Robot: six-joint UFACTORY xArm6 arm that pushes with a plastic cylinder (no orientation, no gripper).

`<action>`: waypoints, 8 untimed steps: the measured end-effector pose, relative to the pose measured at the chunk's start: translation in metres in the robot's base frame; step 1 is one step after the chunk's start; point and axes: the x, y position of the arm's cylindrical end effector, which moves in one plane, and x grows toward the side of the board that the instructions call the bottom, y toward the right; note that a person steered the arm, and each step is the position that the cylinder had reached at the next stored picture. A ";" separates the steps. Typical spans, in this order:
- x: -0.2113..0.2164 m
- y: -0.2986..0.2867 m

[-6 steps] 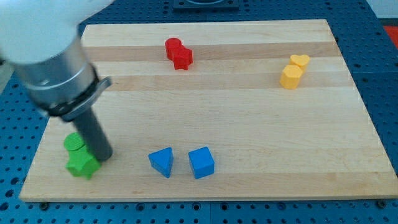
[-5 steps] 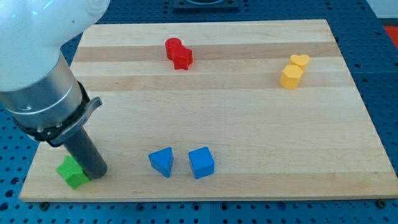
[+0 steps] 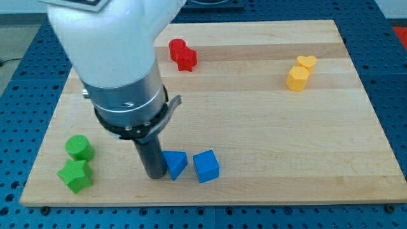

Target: Slightly pus the green star towards up

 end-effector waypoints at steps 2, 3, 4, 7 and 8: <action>0.030 0.009; 0.033 0.040; 0.030 0.048; 0.030 -0.019; 0.030 -0.063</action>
